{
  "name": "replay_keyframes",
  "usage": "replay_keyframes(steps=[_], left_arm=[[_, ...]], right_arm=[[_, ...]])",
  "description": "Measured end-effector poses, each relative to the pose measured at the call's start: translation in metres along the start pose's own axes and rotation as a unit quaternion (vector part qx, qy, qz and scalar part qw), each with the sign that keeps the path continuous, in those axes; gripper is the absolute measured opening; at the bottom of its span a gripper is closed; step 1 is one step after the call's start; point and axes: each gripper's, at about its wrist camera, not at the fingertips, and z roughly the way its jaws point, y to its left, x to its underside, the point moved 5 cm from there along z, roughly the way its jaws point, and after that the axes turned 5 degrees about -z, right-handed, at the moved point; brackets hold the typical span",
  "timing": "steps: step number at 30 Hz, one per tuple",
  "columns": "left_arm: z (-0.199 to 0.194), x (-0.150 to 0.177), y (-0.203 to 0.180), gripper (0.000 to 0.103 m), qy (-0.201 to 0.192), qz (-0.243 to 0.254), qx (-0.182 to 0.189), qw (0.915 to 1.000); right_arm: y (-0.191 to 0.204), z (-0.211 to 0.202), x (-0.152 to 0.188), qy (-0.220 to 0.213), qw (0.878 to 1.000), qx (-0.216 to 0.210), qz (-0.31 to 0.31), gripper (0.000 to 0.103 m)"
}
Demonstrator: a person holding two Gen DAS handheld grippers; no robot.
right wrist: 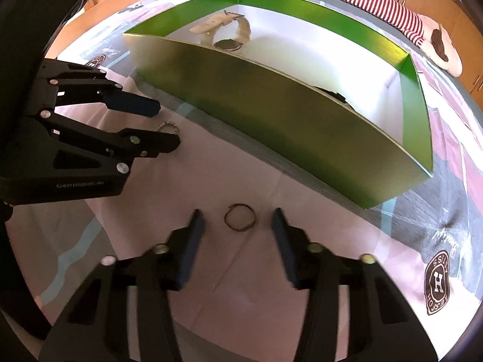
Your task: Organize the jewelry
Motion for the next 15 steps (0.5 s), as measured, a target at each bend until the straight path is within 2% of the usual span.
replay_keyframes(steps=[1,9,13,15], left_arm=[[-0.001,-0.001,0.0,0.023,-0.001,-0.002,0.005,1.0],[-0.011,-0.004,-0.001,0.021,-0.016,0.001,0.014,0.9998],[-0.042,-0.013,-0.004,0.021,-0.061,0.006,0.048,0.997],[-0.064,-0.021,-0.004,0.021,-0.105,0.009,0.072,0.9918]], right_arm=[[0.0,0.0,-0.001,0.0,1.0,-0.002,0.001,0.022],[-0.004,-0.009,-0.006,-0.013,1.0,-0.007,0.006,0.021],[-0.009,-0.038,-0.019,-0.071,0.997,-0.032,0.017,0.021],[-0.019,-0.059,-0.03,-0.118,0.992,-0.035,0.032,0.021]])
